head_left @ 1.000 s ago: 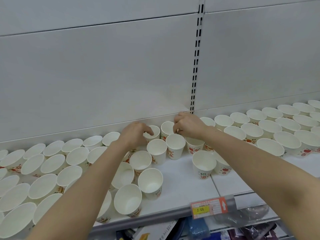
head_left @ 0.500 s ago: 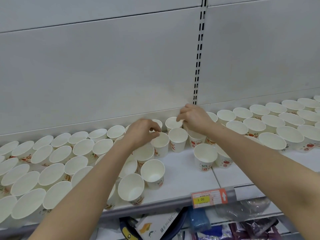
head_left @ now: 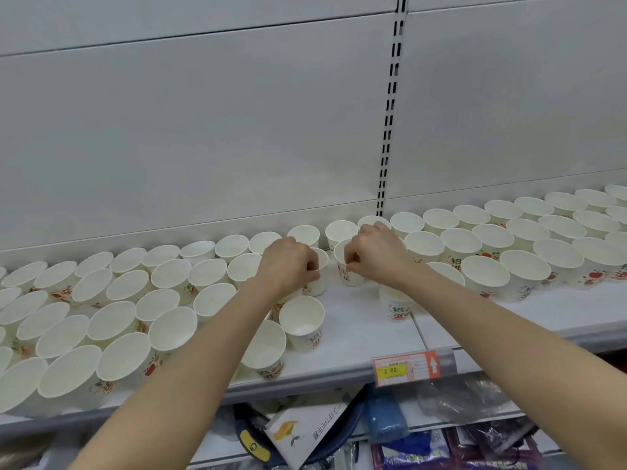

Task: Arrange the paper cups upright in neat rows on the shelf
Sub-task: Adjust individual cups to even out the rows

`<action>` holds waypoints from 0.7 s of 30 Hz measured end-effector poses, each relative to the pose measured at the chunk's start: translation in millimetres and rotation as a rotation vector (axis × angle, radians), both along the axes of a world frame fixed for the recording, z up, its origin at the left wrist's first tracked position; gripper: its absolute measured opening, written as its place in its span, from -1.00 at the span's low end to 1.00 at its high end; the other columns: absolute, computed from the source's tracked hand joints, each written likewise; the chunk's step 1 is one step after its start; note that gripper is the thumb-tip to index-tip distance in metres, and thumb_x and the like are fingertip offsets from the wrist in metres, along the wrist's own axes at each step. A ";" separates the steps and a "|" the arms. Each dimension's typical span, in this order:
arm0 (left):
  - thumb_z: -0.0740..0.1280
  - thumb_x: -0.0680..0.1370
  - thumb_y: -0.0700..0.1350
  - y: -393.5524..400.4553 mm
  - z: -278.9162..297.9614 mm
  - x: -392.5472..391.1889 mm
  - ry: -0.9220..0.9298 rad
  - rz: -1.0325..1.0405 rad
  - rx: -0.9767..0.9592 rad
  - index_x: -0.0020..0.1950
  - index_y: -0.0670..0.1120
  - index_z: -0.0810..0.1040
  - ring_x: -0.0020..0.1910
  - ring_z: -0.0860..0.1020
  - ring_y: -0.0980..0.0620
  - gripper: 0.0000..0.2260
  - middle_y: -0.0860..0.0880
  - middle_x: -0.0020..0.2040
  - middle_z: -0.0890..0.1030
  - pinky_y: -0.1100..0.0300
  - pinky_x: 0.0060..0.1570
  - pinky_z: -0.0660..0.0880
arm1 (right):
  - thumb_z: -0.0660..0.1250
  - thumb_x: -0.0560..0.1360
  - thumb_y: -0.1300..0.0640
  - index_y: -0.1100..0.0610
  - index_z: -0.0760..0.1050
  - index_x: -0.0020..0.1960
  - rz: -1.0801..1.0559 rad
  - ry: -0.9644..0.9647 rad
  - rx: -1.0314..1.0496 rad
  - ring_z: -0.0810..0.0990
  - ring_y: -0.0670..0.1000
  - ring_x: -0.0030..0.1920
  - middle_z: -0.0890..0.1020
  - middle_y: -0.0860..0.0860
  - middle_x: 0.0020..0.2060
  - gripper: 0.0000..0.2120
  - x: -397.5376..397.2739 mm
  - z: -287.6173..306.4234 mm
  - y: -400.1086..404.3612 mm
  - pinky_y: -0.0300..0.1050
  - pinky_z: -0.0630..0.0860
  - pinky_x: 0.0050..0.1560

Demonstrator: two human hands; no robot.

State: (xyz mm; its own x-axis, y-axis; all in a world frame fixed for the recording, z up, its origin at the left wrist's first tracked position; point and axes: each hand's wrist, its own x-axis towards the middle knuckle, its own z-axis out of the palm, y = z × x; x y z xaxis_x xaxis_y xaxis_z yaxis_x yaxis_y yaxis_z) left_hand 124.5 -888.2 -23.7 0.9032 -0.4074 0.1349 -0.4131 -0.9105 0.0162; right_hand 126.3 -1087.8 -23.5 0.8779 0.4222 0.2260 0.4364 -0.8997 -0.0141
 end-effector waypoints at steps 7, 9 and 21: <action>0.49 0.41 0.03 1.5 9.1 -3.1 0.038 -0.039 0.000 0.11 0.09 0.65 0.08 0.50 0.00 -0.73 0.09 0.00 0.65 0.13 -0.05 0.45 | 0.38 0.39 0.09 -0.07 0.60 -0.17 0.049 0.052 -0.024 0.45 0.06 -0.04 0.59 -0.05 -0.18 -0.93 0.9 -1.7 -17.3 -0.04 0.33 0.02; 0.45 0.43 0.00 2.2 7.9 -0.7 0.026 -0.026 0.028 0.05 0.10 0.66 0.06 0.52 -0.01 -0.80 0.08 -0.04 0.66 0.12 -0.07 0.48 | 0.41 0.37 0.03 -0.07 0.59 -0.14 0.054 0.052 -0.015 0.44 0.05 -0.03 0.59 -0.06 -0.15 -0.93 0.2 -0.5 -16.3 -0.04 0.34 0.04; 0.38 0.51 0.11 2.5 0.3 5.8 0.015 0.016 -0.327 0.01 0.10 0.68 -0.05 0.53 0.08 -0.84 0.14 -0.09 0.66 0.13 -0.15 0.47 | 0.41 0.41 0.01 -0.05 0.61 -0.07 0.044 0.018 0.083 0.49 0.04 -0.04 0.63 -0.07 -0.15 -0.90 0.1 -5.6 -18.8 -0.03 0.37 0.03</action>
